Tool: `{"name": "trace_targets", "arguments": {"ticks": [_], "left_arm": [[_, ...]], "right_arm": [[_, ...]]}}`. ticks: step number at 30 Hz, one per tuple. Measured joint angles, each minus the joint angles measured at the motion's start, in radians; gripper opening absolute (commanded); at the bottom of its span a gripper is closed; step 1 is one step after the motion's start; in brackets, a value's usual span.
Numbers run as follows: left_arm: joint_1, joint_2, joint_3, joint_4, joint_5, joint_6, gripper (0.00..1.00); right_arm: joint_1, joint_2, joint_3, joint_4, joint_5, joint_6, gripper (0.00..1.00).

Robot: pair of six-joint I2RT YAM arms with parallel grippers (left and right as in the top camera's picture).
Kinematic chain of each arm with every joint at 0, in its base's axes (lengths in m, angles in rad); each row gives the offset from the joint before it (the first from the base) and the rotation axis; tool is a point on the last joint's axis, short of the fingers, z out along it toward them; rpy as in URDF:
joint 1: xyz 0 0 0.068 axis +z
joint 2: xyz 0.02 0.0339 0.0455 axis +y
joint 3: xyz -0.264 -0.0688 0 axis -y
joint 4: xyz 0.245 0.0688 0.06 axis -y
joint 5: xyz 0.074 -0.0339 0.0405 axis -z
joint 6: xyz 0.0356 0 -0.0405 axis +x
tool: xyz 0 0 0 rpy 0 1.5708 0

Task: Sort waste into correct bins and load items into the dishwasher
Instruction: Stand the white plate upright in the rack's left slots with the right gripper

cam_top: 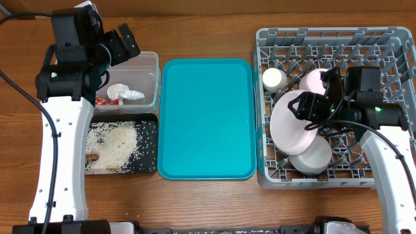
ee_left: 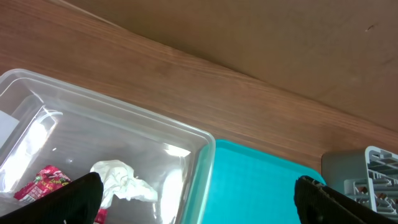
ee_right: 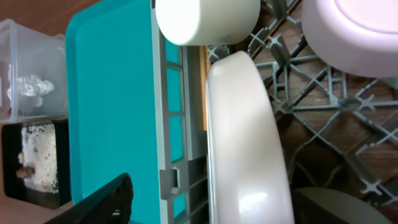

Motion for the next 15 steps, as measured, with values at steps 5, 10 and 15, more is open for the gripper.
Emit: {"name": "trace_targets", "arguments": {"ticks": [5, 10, 15], "left_arm": [[0.0, 0.0, 0.0, 0.0, 0.0, 0.0, 1.0], [0.0, 0.0, 0.0, 0.0, 0.0, 0.0, 1.0], [0.0, 0.0, 0.0, 0.0, 0.0, 0.0, 1.0]], "right_arm": [[0.0, 0.0, 0.0, 0.003, 0.004, 0.006, 0.23], [0.0, 0.0, 0.0, -0.002, -0.001, 0.001, 0.22], [0.0, 0.0, 0.0, 0.007, -0.048, -0.021, 0.22]]}}
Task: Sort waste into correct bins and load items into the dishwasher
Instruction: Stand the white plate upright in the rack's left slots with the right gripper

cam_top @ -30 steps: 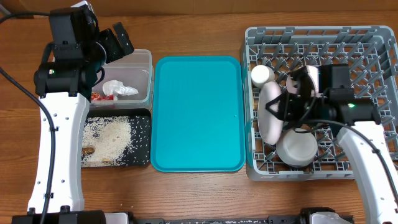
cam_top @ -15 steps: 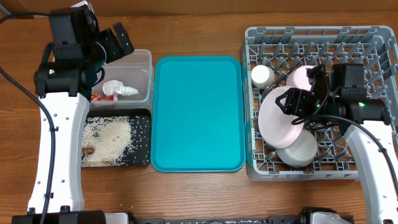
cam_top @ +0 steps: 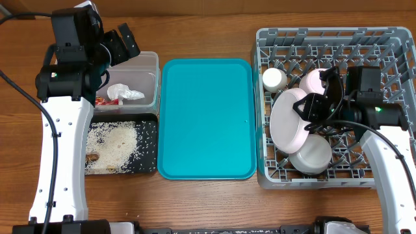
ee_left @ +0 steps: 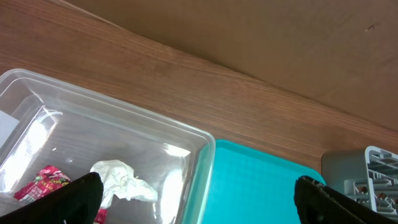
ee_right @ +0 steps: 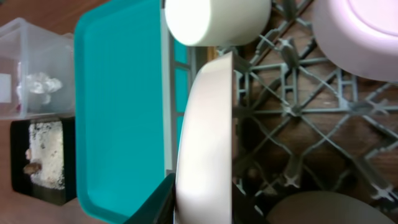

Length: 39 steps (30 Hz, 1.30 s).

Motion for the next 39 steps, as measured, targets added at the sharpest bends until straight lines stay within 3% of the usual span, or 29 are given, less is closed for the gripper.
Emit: {"name": "trace_targets", "arguments": {"ticks": [16, 27, 39], "left_arm": [[0.0, 0.0, 0.0, 0.0, 0.0, 0.0, 1.0], [0.0, 0.0, 0.0, 0.0, 0.0, 0.0, 1.0], [0.0, 0.0, 0.0, 0.0, 0.0, 0.0, 1.0]], "right_arm": [[0.0, 0.0, 0.015, -0.036, -0.32, -0.091, 0.23], [0.0, 0.0, 0.015, -0.042, -0.285, -0.11, 0.53], [0.026, 0.0, 0.015, -0.052, -0.258, -0.108, 0.51]]}}
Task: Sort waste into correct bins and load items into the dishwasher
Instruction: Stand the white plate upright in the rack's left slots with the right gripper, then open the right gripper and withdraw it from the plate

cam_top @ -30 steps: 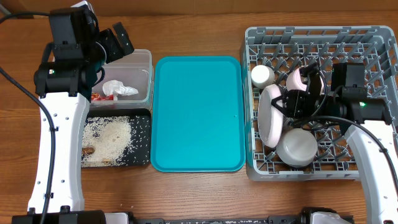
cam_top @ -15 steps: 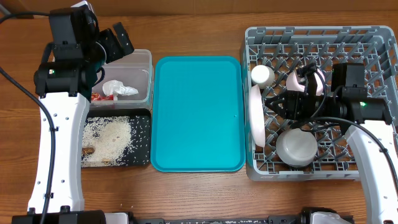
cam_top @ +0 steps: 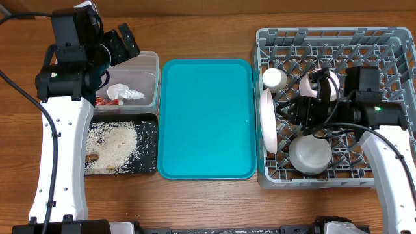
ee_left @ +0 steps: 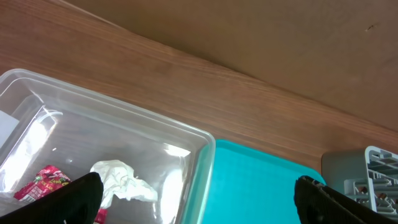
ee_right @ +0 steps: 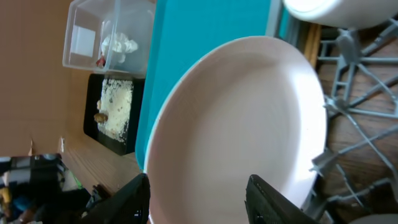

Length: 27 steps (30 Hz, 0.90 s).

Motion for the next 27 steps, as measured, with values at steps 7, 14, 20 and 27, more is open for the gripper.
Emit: {"name": "trace_targets", "arguments": {"ticks": [7, 14, 20, 27], "left_arm": [[0.0, 0.0, 0.0, 0.0, 0.0, 0.0, 1.0], [0.0, 0.0, 0.0, 0.0, 0.0, 0.0, 1.0], [0.0, 0.0, 0.0, 0.0, 0.0, 0.0, 1.0], [0.0, 0.0, 0.0, 0.0, 0.0, 0.0, 1.0]], "right_arm": [[0.116, 0.0, -0.002, 0.097, 0.004, -0.001, 0.47], [0.171, 0.0, -0.002, 0.099, 0.099, -0.001, 0.35], [0.171, 0.0, -0.002, 0.095, 0.153, 0.004, 0.25], [0.172, 0.005, -0.003, 0.09, 0.161, 0.005, 0.19]]}}
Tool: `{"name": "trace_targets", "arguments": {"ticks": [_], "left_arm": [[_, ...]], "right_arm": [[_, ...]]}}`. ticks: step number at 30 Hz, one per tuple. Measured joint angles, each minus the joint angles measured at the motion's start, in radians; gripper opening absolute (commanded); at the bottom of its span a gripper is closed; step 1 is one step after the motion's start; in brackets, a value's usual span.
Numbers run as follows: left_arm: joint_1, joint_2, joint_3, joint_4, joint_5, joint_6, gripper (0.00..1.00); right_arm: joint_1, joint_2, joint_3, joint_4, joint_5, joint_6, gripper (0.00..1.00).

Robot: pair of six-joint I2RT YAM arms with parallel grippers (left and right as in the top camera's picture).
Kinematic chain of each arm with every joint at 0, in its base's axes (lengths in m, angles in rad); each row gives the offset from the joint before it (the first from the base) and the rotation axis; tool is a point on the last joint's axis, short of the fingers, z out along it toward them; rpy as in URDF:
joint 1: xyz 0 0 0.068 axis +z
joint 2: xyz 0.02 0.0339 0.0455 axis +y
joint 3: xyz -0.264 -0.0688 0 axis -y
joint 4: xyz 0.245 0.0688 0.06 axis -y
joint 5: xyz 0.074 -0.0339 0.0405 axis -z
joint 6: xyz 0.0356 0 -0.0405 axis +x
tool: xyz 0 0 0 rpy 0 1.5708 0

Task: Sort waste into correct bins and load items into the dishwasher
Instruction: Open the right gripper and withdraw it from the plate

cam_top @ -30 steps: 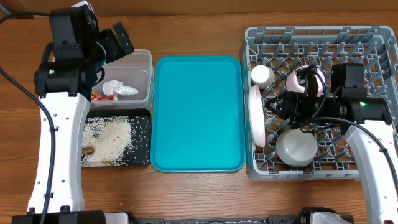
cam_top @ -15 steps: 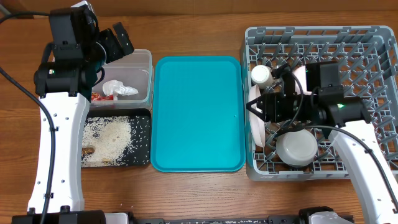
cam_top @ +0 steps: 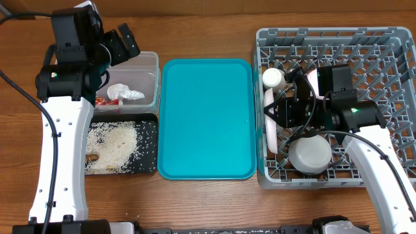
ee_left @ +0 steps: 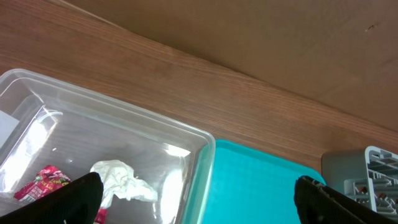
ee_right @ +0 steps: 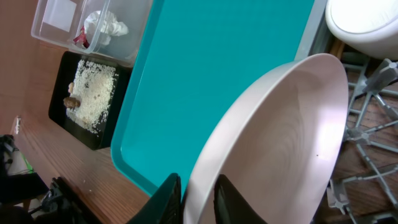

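A large pale pink plate (cam_top: 267, 129) stands on edge at the left wall of the grey dish rack (cam_top: 390, 39). My right gripper (cam_top: 279, 112) is shut on the plate (ee_right: 280, 143), one finger (ee_right: 171, 193) on each side of its rim. In the rack are also a white cup (cam_top: 273, 79), a pink bowl (cam_top: 312, 79) and a grey bowl (cam_top: 311, 156). My left gripper (ee_left: 199, 208) hangs open over the clear bin (cam_top: 146, 62), which holds a crumpled white tissue (ee_left: 121, 180) and a red wrapper (ee_left: 43, 183).
A teal tray (cam_top: 207, 117) lies bare between the bins and the rack. A black tray (cam_top: 149, 149) with spilled rice sits in front of the clear bin. The rack's tines stand close around the plate.
My right gripper has shifted left toward the rack's left wall, and its fingers now stand closer together on the plate's rim. The plate stays upright. The left arm has not moved.
The plate first lay tilted in the rack, leaning over the grey bowl, with my right gripper beside it. Then it was still tilted. Later it stood on edge at the rack's left side, where my gripper now holds its rim. The left arm stayed still throughout.
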Motion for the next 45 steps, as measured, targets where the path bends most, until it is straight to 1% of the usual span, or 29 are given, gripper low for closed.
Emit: {"name": "trace_targets", "arguments": {"ticks": [15, 18, 23, 26, 28, 32, 37, 42, 43, 44, 45], "left_arm": [[0.0, 0.0, 0.0, 0.0, 0.0, 0.0, 1.0], [0.0, 0.0, 0.0, 0.0, 0.0, 0.0, 1.0], [0.0, 0.0, 0.0, 0.0, 0.0, 0.0, 1.0], [0.0, 0.0, 0.0, 0.0, 0.0, 0.0, 1.0], [0.0, 0.0, 0.0, 0.0, 0.0, 0.0, 1.0], [0.0, 0.0, 0.0, 0.0, 0.0, 0.0, 1.0], [0.0, 0.0, 0.0, 0.0, 0.0, 0.0, 1.0], [0.0, 0.0, 0.0, 0.0, 0.0, 0.0, 1.0], [0.0, 0.0, 0.0, 0.0, 0.0, 0.0, 1.0], [0.0, 0.0, 0.0, 0.0, 0.0, 0.0, 1.0], [0.0, 0.0, 0.0, 0.0, 0.0, 0.0, 1.0]], "right_arm": [[-0.016, -0.001, 0.0, 0.003, 0.128, 0.006, 0.2], [-0.016, -0.001, 0.001, -0.003, 0.183, 0.011, 0.28], [-0.023, 0.011, -0.003, -0.016, 0.294, 0.005, 0.52], [-0.026, 0.012, -0.004, -0.016, 0.337, 0.001, 0.61], [-0.026, 0.012, -0.004, -0.015, 0.359, 0.001, 0.7], [-0.026, 0.012, -0.004, -0.013, 0.395, -0.003, 0.76], [-0.026, 0.013, 0.019, -0.016, 0.415, -0.004, 0.77], [-0.026, 0.015, 0.125, -0.045, 0.423, -0.004, 0.78], [-0.026, 0.015, 0.171, -0.059, 0.425, -0.004, 0.78], [-0.026, 0.015, 0.187, -0.06, 0.425, -0.004, 0.8], [-0.026, 0.015, 0.21, -0.072, 0.426, -0.004, 0.87]]}}
